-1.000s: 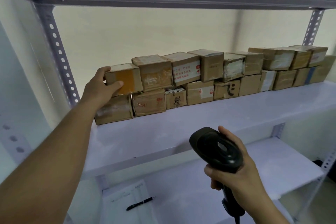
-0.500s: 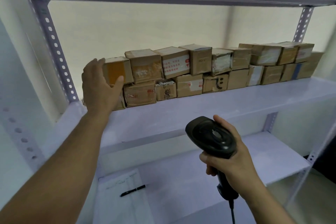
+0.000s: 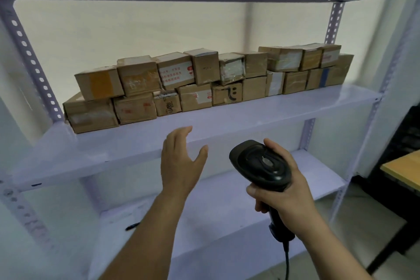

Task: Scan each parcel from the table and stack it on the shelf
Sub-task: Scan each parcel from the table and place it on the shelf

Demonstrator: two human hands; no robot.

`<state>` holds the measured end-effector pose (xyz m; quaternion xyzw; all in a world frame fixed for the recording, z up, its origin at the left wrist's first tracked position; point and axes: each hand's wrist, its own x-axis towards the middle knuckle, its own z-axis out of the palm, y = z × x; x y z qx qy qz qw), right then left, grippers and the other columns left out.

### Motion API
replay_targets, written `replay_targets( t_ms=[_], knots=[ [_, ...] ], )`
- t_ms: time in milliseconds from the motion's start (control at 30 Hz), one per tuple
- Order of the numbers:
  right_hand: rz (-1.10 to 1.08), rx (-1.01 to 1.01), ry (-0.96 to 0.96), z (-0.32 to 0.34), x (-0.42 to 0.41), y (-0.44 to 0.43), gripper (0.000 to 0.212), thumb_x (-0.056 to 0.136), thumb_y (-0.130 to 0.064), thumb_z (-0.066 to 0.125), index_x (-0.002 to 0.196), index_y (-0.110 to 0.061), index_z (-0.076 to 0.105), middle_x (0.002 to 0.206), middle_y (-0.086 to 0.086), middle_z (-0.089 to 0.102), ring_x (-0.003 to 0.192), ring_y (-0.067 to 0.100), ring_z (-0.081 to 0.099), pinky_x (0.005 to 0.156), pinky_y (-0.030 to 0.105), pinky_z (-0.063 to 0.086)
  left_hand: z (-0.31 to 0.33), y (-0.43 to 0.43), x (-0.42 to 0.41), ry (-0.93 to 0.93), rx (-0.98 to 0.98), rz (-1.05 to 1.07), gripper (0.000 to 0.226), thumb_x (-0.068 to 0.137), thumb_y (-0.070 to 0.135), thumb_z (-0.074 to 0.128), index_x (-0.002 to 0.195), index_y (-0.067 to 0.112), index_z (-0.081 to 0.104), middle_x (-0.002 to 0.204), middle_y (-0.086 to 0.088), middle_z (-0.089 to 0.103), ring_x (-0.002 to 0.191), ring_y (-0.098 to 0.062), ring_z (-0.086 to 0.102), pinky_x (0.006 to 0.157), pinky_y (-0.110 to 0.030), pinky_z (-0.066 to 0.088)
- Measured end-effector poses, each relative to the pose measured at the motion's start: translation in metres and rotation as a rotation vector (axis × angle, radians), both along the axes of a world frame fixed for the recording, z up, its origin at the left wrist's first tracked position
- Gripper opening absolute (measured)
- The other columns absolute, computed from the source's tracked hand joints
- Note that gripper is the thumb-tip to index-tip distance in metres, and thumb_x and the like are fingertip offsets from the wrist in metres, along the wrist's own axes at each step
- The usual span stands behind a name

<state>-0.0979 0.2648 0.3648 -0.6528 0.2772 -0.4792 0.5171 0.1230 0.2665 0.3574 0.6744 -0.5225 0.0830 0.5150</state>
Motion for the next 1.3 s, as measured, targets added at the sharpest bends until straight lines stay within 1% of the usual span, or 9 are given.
replay_targets(
  t_ms=[133,267,567,633,767,867,967,1100,1300],
  knots=[
    [-0.061,0.005,0.010,-0.008,-0.051,0.004,0.089,0.069,0.011,0.079,0.119,-0.058,0.054,0.105,0.000,0.068,0.051,0.029,0.060,0.051,0.033,0.053,-0.027,0.000,-0.064,0.075,0.085,-0.058,0.053,0.086,0.032,0.069,0.133,0.018,0.049,0.135,0.000,0.048,0.121,-0.017,0.046,0.099,-0.035,0.044],
    [-0.127,0.013,0.023,-0.017,-0.109,0.011,0.088,0.071,0.014,0.076,0.129,-0.046,0.050,0.109,0.001,0.066,0.052,0.027,0.060,0.052,0.034,0.053,-0.044,-0.006,-0.130,0.059,0.129,-0.147,0.054,0.087,0.035,0.068,0.134,0.019,0.048,0.137,0.000,0.046,0.125,-0.016,0.043,0.100,-0.027,0.037],
    [-0.311,0.035,0.017,-0.040,-0.245,0.029,0.085,0.065,-0.003,0.079,0.124,-0.057,0.050,0.104,0.012,0.064,0.050,0.027,0.059,0.048,0.032,0.050,-0.070,-0.020,-0.281,0.050,0.187,-0.348,0.054,0.085,0.032,0.070,0.132,0.014,0.051,0.135,-0.002,0.048,0.126,-0.019,0.043,0.099,-0.028,0.034],
    [-0.360,0.040,0.008,-0.043,-0.271,0.035,0.085,0.064,-0.003,0.078,0.126,-0.053,0.050,0.098,0.010,0.065,0.049,0.024,0.059,0.047,0.031,0.050,-0.074,-0.024,-0.310,0.048,0.199,-0.397,0.054,0.084,0.032,0.071,0.131,0.014,0.051,0.135,-0.002,0.049,0.125,-0.019,0.044,0.098,-0.028,0.034],
    [-0.461,0.059,0.001,-0.048,-0.315,0.043,0.087,0.064,-0.001,0.080,0.132,-0.046,0.048,0.106,0.007,0.066,0.052,0.022,0.060,0.048,0.032,0.051,-0.077,-0.031,-0.361,0.024,0.221,-0.511,0.055,0.083,0.031,0.073,0.131,0.013,0.052,0.135,-0.004,0.049,0.126,-0.021,0.044,0.098,-0.027,0.033],
    [-0.540,0.050,-0.008,-0.052,-0.343,0.047,0.086,0.062,-0.006,0.080,0.128,-0.052,0.050,0.105,0.013,0.065,0.050,0.026,0.060,0.047,0.033,0.050,-0.078,-0.039,-0.395,0.014,0.218,-0.600,0.059,0.082,0.043,0.068,0.130,0.011,0.053,0.133,-0.006,0.051,0.124,-0.022,0.045,0.102,-0.033,0.038],
    [-0.623,0.038,0.007,-0.055,-0.372,0.053,0.087,0.063,-0.005,0.081,0.130,-0.051,0.049,0.107,0.012,0.065,0.052,0.024,0.060,0.047,0.032,0.050,-0.082,-0.048,-0.432,0.009,0.203,-0.673,0.069,0.077,0.057,0.050,0.127,0.009,0.055,0.128,-0.007,0.054,0.119,-0.021,0.046,0.099,-0.028,0.035],
    [-0.727,0.047,0.027,-0.056,-0.417,0.060,0.090,0.070,0.011,0.079,0.135,-0.039,0.045,0.108,0.002,0.067,0.051,0.023,0.061,0.047,0.032,0.052,-0.085,-0.060,-0.489,0.000,0.233,-0.797,0.058,0.083,0.044,0.065,0.128,0.009,0.054,0.128,-0.008,0.053,0.120,-0.022,0.046,0.100,-0.026,0.033],
    [-0.887,0.071,0.030,-0.060,-0.486,0.052,0.089,0.064,-0.007,0.081,0.137,-0.043,0.044,0.118,0.000,0.062,0.058,0.019,0.064,0.050,0.034,0.054,-0.089,-0.086,-0.577,-0.004,0.237,-0.933,0.055,0.082,0.029,0.074,0.130,0.010,0.054,0.130,-0.007,0.052,0.123,-0.022,0.046,0.103,-0.030,0.033]
  ],
)
